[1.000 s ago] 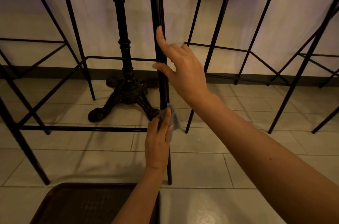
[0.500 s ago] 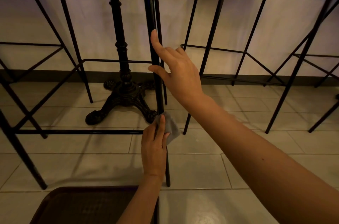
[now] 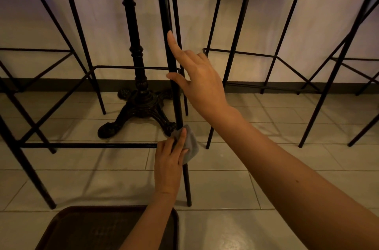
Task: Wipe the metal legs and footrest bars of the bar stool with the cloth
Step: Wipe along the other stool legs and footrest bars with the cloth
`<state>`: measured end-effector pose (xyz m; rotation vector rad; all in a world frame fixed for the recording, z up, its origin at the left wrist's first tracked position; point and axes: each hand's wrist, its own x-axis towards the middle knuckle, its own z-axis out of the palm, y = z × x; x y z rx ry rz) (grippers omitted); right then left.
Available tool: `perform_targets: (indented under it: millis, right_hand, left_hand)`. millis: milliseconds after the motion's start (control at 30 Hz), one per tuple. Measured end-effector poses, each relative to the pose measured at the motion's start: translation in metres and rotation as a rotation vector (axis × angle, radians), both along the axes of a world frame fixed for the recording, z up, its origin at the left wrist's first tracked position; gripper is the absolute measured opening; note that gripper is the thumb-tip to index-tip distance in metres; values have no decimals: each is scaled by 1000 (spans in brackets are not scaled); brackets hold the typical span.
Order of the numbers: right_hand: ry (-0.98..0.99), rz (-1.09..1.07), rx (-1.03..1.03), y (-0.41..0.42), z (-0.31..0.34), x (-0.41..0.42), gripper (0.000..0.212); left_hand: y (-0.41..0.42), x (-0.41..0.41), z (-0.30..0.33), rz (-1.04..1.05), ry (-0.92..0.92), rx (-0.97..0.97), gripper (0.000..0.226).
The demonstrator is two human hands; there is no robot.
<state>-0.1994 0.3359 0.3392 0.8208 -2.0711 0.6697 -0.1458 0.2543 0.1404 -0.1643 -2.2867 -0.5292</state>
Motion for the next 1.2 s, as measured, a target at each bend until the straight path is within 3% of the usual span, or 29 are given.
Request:
perform_targets:
  millis: [100,200,267,333,600,800,933,1200]
  right_hand:
    - [-56,29,-175,18,-15,13,63]
    - [-313,-55,-414,43,-77,48,47]
    - [-540,-124,-414,50,-129,71,34]
    - [-610,-107,-378,44,-168,81,35]
    - [-611,-48,-445,3,-189,73,50]
    - [-533,-143,-490,-13,-176,61,32]
    - [-484,-200,-450,-13,-167,58,21]
    - [-547,-156,-491,-13,-160,55,34]
  left_hand:
    - [-4,3,8,-12,-6,48,65]
    - [-10,5,14,-88,-61,175,62]
    - [-14,5,17,-127,-72,206,60]
    - [-19,4,21,-163,-81,206,53]
    - [-34,4,37,-379,-142,330,46]
    - [-42,-2,85,-344,60,274,47]
    - [-35,-14,101,-362,73,265,54]
    - [-31,-27,95,-324,90,267,65]
